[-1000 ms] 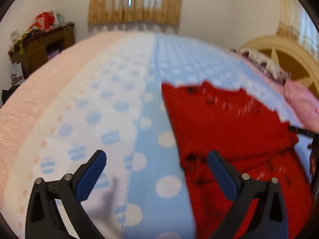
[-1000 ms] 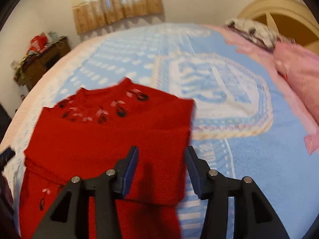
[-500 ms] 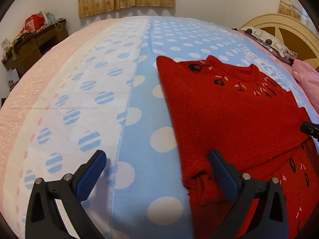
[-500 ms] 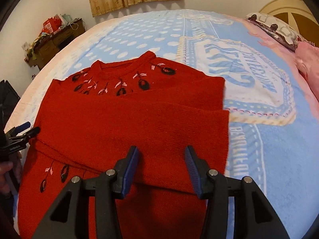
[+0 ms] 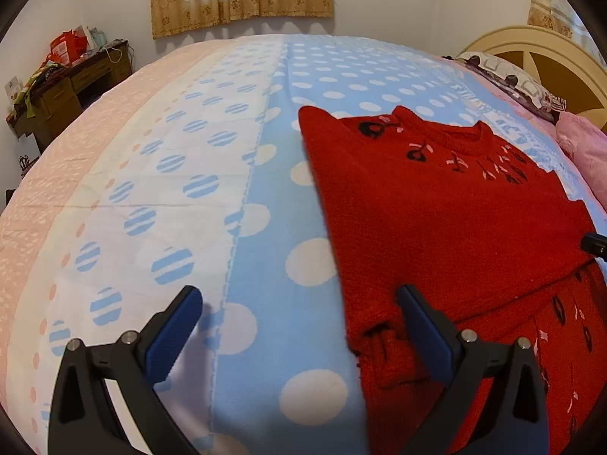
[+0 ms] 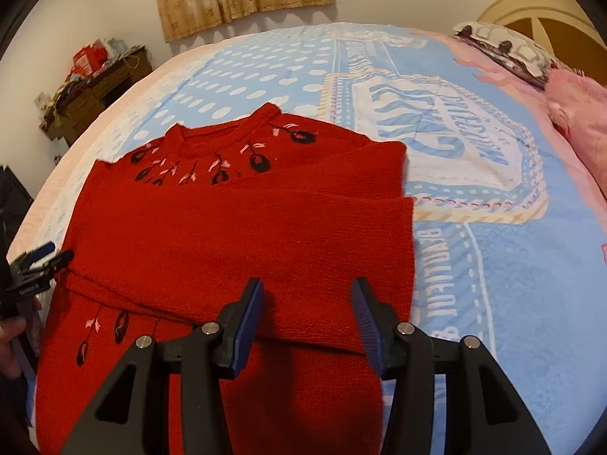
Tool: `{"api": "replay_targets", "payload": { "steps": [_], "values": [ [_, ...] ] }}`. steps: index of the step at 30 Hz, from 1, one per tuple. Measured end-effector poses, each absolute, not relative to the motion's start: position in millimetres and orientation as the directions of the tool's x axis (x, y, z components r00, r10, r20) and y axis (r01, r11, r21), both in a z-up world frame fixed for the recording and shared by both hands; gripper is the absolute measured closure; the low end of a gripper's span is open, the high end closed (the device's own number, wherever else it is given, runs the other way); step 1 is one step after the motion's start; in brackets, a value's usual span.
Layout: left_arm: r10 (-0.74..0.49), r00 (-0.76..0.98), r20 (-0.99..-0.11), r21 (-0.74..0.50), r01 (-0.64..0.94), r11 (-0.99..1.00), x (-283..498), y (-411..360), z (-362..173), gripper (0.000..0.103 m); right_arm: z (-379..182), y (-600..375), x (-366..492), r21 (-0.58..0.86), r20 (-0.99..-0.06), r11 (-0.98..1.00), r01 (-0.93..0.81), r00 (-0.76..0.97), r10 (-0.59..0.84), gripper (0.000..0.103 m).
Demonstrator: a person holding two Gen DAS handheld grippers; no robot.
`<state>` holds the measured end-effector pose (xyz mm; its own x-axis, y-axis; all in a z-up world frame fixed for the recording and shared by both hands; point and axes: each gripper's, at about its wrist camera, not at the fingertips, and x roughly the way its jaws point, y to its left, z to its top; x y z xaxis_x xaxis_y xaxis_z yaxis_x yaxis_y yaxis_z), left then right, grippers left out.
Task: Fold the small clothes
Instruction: 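Grasp the folded side edge with the right gripper, straighten it, release, then move both open grippers to the hem of the red sweater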
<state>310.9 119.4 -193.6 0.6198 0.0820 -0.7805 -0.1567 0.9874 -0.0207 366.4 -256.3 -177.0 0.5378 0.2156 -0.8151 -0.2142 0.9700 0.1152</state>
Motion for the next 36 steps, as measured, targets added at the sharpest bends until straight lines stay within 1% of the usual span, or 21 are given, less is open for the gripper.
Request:
{"api": "replay_targets", "payload": {
  "steps": [2,7,11,15,18,21,24,26,29,36],
  "values": [
    [0.078,0.620,-0.781,-0.025,-0.156,0.987,310.5,120.0,-193.4,0.000,-178.2,-257.9,364.2,0.114,-0.816,0.971,-0.210,0.538,0.213,0.054],
    [0.083,0.620,-0.781,-0.018,-0.155,0.988,310.8,119.6,-193.7,0.000,-184.0,-251.6,361.8,0.058,-0.825,0.973,-0.225,0.539,0.173,0.053],
    [0.094,0.621,-0.778,-0.003,-0.153,0.988,310.1,117.2,-190.7,0.000,-179.5,-251.1,359.8,0.053,-0.820,0.975,-0.217,0.548,0.167,0.052],
    [0.064,0.641,-0.765,-0.038,-0.144,0.989,293.8,117.4,-178.5,0.000,-173.7,-246.7,341.4,0.037,-0.819,0.969,-0.246,0.548,0.170,0.041],
    [0.069,0.642,-0.764,-0.022,-0.133,0.991,285.5,112.5,-178.4,0.000,-175.4,-240.0,334.1,0.001,-0.826,0.963,-0.271,0.542,0.153,0.038],
    [0.081,0.657,-0.750,-0.020,-0.144,0.989,278.6,112.5,-171.7,0.000,-168.0,-239.5,325.0,-0.013,-0.813,0.966,-0.259,0.565,0.140,0.038],
    [0.051,0.689,-0.723,-0.061,-0.138,0.989,263.3,113.6,-158.8,0.000,-159.7,-239.6,312.8,0.006,-0.802,0.963,-0.271,0.573,0.166,0.037],
    [0.047,0.707,-0.705,-0.058,-0.124,0.991,250.7,110.7,-150.6,0.000,-154.2,-239.5,303.6,-0.005,-0.793,0.961,-0.276,0.587,0.164,0.037],
    [0.044,0.727,-0.686,-0.050,-0.107,0.993,232.6,106.1,-141.9,0.000,-148.4,-240.4,291.0,0.015,-0.784,0.960,-0.280,0.592,0.185,0.037],
    [0.029,0.743,-0.668,-0.043,-0.078,0.996,201.9,97.1,-131.5,0.000,-143.6,-236.7,260.6,0.041,-0.773,0.955,-0.293,0.597,0.216,0.037]
  ]
}}
